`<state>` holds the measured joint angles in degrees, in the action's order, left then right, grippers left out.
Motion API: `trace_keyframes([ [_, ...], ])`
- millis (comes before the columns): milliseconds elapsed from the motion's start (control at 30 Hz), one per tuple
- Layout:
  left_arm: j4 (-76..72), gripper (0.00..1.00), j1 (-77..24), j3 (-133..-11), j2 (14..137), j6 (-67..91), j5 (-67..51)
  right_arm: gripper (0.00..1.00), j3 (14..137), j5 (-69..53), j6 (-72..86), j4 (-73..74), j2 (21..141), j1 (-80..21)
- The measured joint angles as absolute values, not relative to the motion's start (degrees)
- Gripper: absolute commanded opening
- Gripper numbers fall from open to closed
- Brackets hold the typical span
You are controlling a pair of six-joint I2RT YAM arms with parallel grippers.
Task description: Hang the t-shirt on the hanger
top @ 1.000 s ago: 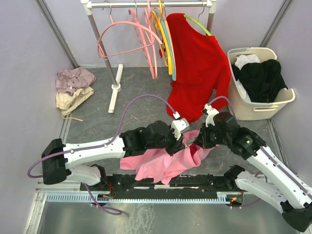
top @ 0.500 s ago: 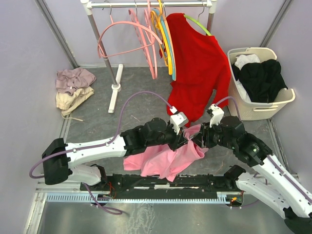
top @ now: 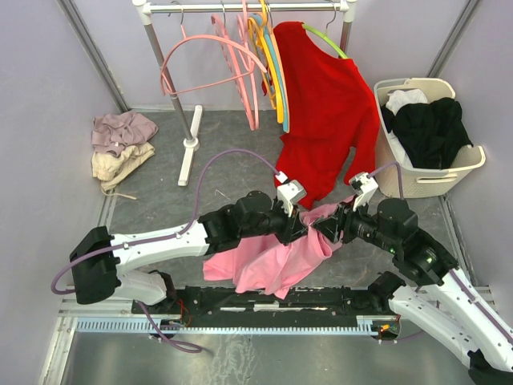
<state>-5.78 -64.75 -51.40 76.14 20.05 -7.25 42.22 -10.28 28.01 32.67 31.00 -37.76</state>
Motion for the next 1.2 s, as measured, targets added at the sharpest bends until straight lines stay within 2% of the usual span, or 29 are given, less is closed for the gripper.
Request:
trace_keyframes([
  [767,-6.94,0.03,-63.07,-51.68,78.41,20.16,-11.92,0.53,40.88,-13.26,27.99,26.41,32.80,-37.78],
  [1200,-5.72,0.03,-62.41,-53.15,79.02,20.16,-13.28,0.43,41.01,-10.24,26.96,24.14,36.25,-38.37],
])
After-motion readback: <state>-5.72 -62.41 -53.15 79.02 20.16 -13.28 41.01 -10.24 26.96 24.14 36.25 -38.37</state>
